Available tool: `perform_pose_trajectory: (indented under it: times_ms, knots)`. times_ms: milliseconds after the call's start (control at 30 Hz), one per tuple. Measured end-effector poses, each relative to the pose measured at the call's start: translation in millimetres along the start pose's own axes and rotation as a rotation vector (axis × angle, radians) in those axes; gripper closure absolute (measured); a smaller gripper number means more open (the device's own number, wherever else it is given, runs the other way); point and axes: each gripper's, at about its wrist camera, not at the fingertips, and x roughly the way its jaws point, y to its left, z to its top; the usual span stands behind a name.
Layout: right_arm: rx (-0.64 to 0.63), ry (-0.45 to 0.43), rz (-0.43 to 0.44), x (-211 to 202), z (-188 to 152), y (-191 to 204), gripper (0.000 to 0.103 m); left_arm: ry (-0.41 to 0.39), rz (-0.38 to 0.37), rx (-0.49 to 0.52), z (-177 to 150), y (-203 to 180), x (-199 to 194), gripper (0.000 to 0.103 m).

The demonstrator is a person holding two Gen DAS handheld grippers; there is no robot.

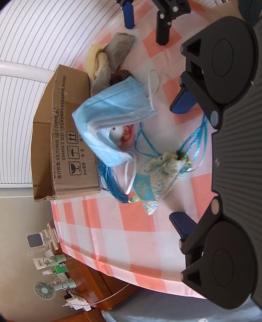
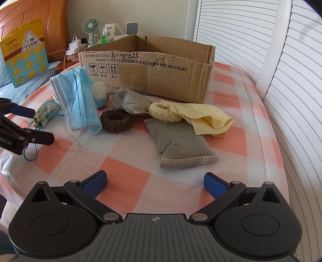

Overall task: Organize soft objects
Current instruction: 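Reach the left gripper to the floral sachet with blue tassel and grasp it, then grasp the grey fabric sachet with the right gripper while the left gripper lifts the floral sachet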

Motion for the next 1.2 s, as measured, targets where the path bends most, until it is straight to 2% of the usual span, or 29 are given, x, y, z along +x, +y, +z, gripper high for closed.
perform_pose_trajectory:
  times_ms: [267, 567, 700, 767, 867, 933, 1000, 1200]
  knots:
    - [-0.001, -0.007, -0.002, -0.1, -0.6, 1.3, 0.000, -0.017, 0.039, -0.037, 15.6, 2.2, 15.0, 0.000]
    - [-0.002, -0.019, -0.003, -1.3, -3.0, 1.3, 0.000, -0.001, 0.093, -0.103, 1.6, 30.9, 0.2, 0.000]
    - [0.001, -0.033, -0.008, -2.4, -5.0, 2.5, 0.000, -0.008, 0.088, -0.113, 6.1, 20.9, 3.4, 0.004]
    - [0.005, -0.034, -0.015, -2.9, -5.2, 3.3, 0.000, -0.020, 0.089, -0.102, 9.5, 11.6, 5.7, 0.008]
    - [0.011, -0.032, -0.022, -2.8, -4.7, 4.1, 0.000, -0.039, 0.098, -0.107, 15.7, 4.6, 7.3, 0.026]
    - [0.012, -0.032, -0.020, -2.9, -4.8, 3.7, 0.000, -0.048, 0.115, -0.125, 18.9, 5.9, 7.1, 0.048]
    - [0.009, -0.031, -0.019, -2.9, -4.8, 2.9, 0.000, -0.048, 0.125, -0.144, 19.8, 9.9, 5.3, 0.059]
    - [0.026, -0.027, -0.043, 0.9, -0.2, -11.9, 0.000, -0.039, 0.136, -0.176, 9.1, 24.3, -5.0, 0.060]
